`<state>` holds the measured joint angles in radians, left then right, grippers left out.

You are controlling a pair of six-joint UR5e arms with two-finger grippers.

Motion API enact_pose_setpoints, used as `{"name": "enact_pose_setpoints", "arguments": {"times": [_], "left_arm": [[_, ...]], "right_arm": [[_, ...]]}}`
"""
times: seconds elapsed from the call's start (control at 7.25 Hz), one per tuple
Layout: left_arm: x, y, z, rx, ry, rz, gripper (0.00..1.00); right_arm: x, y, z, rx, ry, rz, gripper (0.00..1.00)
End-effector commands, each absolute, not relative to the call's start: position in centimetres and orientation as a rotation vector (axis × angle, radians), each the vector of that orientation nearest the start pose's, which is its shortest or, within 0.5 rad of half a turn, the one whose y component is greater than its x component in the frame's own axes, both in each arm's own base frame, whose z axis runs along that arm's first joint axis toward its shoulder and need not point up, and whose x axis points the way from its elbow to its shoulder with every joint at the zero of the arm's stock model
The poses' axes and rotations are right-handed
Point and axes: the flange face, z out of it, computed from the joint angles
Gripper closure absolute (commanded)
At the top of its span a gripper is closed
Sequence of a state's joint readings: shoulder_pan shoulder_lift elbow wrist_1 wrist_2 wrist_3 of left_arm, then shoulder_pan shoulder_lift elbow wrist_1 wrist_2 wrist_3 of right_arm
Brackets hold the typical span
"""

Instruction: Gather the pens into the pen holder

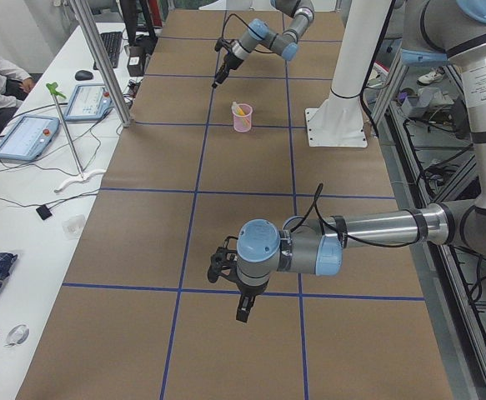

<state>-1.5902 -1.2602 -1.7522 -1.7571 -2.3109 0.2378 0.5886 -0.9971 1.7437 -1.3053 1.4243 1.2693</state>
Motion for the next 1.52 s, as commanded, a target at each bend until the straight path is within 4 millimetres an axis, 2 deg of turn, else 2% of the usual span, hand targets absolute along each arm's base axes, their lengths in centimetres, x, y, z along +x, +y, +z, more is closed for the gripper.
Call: {"name": "enact_pose_setpoints", "arguments": {"times": [0.0,0.14,0.28,0.41,0.55,0.69,0.83,1.1,1.24,1.38], "left_arm": [[-7.3,-35.8,68.0,0.141,0.727,0.219,0.0],[-7.3,-36.1,66.5,0.108,0.735,0.169,0.0],[-7.3,-36.6,63.2,0.065,0.737,0.148,0.0],[-7.4,-36.1,60.3,0.069,0.735,0.149,0.0],[-7.5,-35.8,59.8,0.08,0.734,0.15,0.0],[-7.6,-35.9,60.0,0.079,0.731,0.144,0.0],[-7.6,-36.2,61.0,0.06,0.734,0.132,0.0],[-7.6,-36.7,61.3,0.061,0.741,0.131,0.0],[-7.6,-36.6,61.5,0.057,0.739,0.131,0.0],[-7.6,-36.3,61.8,0.052,0.74,0.134,0.0]], "right_arm": [[-35.4,-55.8,25.0,0.358,-0.863,0.202,0.0],[-30.8,-57.7,27.2,0.338,-0.857,0.135,0.0],[-25.8,-59.2,30.0,0.326,-0.849,0.077,0.0],[-20.6,-60.0,33.1,0.307,-0.858,0.024,0.0],[-15.9,-60.1,36.4,0.296,-0.844,-0.019,0.0],[-11.1,-59.8,40.2,0.276,-0.81,-0.059,0.0],[-6.1,-58.1,45.4,0.258,-0.778,-0.119,0.0],[3.1,-51.4,56.0,0.217,-0.758,-0.143,0.0],[5.9,-47.3,61.1,0.171,-0.734,-0.14,0.0],[9.0,-43.0,64.7,0.148,-0.73,-0.113,0.0]]}}
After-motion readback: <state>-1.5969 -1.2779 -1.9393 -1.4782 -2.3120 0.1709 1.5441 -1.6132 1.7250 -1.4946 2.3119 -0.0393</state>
